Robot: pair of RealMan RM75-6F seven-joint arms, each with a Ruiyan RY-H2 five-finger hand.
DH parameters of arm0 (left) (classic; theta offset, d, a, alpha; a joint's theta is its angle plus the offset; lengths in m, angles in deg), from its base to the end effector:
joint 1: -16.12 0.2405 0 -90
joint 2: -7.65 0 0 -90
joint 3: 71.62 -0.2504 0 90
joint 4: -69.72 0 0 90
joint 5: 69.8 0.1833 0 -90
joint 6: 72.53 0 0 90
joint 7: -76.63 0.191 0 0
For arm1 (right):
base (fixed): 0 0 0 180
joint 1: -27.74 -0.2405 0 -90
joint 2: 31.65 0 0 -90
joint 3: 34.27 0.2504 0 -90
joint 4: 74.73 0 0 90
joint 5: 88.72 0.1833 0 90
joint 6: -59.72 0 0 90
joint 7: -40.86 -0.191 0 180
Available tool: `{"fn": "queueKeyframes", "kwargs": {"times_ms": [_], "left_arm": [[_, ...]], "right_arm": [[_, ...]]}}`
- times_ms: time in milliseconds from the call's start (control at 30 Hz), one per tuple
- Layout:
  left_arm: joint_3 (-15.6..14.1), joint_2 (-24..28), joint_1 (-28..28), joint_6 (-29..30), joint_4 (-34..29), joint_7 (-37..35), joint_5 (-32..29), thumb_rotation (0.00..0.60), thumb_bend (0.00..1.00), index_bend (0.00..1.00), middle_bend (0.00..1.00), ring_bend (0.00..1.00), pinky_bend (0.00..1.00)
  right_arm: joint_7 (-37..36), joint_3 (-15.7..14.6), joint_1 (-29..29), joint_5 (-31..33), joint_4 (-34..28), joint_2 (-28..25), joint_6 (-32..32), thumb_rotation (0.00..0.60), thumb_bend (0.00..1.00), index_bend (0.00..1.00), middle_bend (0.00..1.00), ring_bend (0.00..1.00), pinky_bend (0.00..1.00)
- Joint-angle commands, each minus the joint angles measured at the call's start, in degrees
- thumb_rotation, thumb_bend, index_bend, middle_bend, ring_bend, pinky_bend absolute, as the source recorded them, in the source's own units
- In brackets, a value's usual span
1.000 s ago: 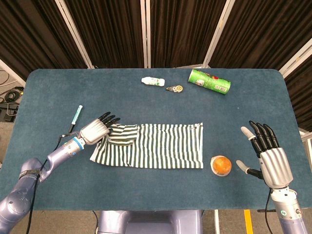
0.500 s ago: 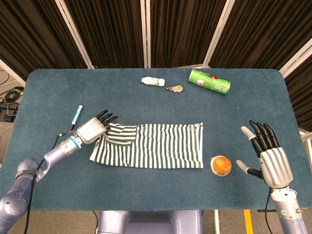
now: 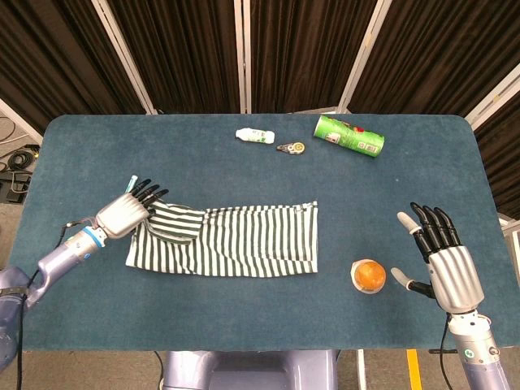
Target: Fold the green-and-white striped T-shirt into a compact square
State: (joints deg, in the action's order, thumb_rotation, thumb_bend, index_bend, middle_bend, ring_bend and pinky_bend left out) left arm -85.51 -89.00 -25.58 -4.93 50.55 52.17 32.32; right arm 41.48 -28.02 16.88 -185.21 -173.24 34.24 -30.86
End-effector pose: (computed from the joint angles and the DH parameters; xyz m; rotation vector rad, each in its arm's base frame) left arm -0.2500 0.4089 0.0289 -2.2067 -0.2973 -0.6579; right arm -0.2041 -0.2508 0.1821 1.4643 -0.7344 1.2843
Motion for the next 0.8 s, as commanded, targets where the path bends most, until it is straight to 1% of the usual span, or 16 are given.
{"fn": "queueKeyframes", "kwargs": {"times_ms": [33,233,433,667,800], "left_arm": [[-0.04,1.12,0.81,0.27,-0.13,-0.04,-0.22,0.600,0.57,0.82,0.00,0.00,0.00],[-0.32,3.57,2.46,0.42,0.33,0.45,-0.39,0.600,0.57,0.82,0.00,0.00,0.00],[0.02,5.95,4.13,0.81,0.90,0.63,-1.10,0.600,0.57,0.82,0.00,0.00,0.00],[0.86,8.31,7.42,-0.12,2.45,0.16,-2.87,0.600,0.57,0.82,0.00,0.00,0.00],[1.18,8.93,8.38,0.08,3.36,-0.51,-3.26,0.600,0.57,0.82,0.00,0.00,0.00]], "right_arm": [[0.20,-0.08,-0.01,-0.14,-0.08,0.08,0.03,0.600,0.03,0.16,0.03,0.00,0.00],[0.66,-0.23,0.09,-0.47,-0.26,0.17,-0.14,0.600,0.03,0.16,0.03,0.00,0.00],[0.97,-0.33,0.08,-0.72,-0.40,0.26,-0.14,0.600,0.03,0.16,0.03,0.00,0.00],[1.25,-0.45,0.02,-0.90,-0.53,0.33,0.03,0.600,0.03,0.16,0.03,0.00,0.00],[1.69,-0.56,-0.06,-1.00,-0.56,0.54,0.28,0.600,0.03,0.16,0.03,0.00,0.00]]}}
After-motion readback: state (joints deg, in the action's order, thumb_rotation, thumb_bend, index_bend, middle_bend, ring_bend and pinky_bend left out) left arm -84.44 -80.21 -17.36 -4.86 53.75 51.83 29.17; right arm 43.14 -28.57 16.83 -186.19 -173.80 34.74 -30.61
